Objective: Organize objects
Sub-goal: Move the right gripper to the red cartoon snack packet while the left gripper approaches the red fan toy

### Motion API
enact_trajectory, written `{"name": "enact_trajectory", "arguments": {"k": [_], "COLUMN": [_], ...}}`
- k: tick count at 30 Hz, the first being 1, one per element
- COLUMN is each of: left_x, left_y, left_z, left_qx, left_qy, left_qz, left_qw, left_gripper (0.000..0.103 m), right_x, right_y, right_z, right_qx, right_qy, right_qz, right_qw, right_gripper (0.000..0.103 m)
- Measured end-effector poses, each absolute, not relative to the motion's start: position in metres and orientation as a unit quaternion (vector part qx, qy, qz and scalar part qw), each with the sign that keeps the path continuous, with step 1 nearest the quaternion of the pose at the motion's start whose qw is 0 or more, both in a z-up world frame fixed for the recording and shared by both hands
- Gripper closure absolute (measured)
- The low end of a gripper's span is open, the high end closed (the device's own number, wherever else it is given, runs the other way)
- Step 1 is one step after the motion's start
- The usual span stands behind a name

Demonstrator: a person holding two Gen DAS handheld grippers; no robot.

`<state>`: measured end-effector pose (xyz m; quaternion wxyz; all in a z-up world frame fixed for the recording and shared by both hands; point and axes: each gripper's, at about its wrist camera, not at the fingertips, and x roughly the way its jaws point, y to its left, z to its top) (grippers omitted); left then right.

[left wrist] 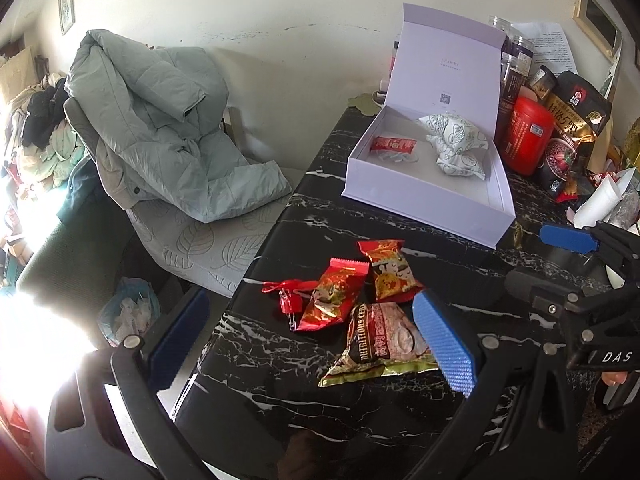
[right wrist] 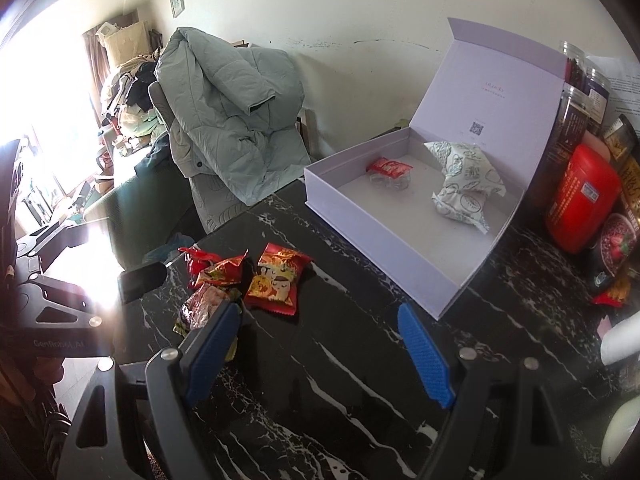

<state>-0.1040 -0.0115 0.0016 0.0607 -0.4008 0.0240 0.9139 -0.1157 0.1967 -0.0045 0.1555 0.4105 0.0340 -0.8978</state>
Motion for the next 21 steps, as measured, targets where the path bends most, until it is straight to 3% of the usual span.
{"name": "enact_trajectory", "arguments": {"k": [21], "left_x": [-0.127], "left_y": [-0.042], "left_z": [-0.038], "left_qx": [-0.425], "left_qy": [0.018], "left_qz": [0.905], "left_qw": [0.013], "left_gripper": [0.001], "right_x": [-0.153], "right_y": [0.170], "right_z": [-0.047], "right_qx": [0.445], "right_qy": [0.034], "right_qz": [-0.875], "right_qw": [0.188], "right_gripper": [0.020]}}
